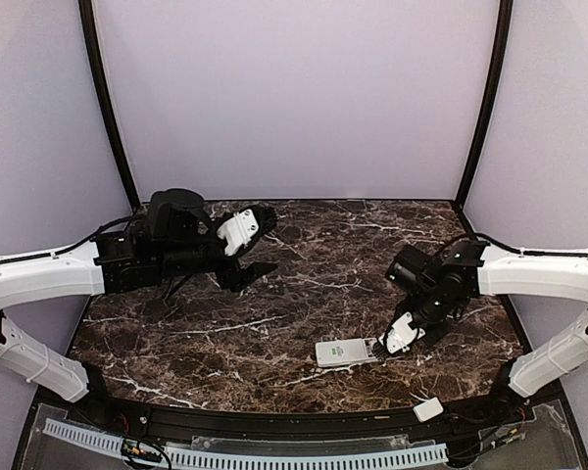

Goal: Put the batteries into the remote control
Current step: Place the battery at the center of the board.

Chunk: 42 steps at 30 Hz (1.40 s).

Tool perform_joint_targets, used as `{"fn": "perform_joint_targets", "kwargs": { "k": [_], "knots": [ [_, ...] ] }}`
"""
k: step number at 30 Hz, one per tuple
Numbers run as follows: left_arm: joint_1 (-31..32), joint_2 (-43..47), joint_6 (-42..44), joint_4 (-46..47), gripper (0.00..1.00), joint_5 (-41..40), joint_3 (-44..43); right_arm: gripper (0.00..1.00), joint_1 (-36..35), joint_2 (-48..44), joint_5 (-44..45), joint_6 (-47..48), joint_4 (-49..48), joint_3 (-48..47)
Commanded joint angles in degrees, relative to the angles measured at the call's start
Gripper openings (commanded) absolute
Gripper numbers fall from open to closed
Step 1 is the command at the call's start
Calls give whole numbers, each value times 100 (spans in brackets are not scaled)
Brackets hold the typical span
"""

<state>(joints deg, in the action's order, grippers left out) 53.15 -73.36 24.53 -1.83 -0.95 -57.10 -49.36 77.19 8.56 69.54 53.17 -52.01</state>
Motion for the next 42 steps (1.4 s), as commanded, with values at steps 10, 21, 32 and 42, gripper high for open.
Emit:
{"fn": "perform_joint_targets", "kwargs": {
  "k": [10,21,32,42],
  "knots": [
    [3,198,86,13,75,-27,50,0,-603,331,-333,1794,-727,994],
    [6,138,160,25,75,-50,15,11,-625,844,-491,2110,-882,971],
    [4,101,170,12,75,31,8,41,-624,697,-529,1899,-621,631],
    [12,78,78,-44,76,236,-7,99,-401,-313,-92,-1128,-2142,-682]
  ]
}}
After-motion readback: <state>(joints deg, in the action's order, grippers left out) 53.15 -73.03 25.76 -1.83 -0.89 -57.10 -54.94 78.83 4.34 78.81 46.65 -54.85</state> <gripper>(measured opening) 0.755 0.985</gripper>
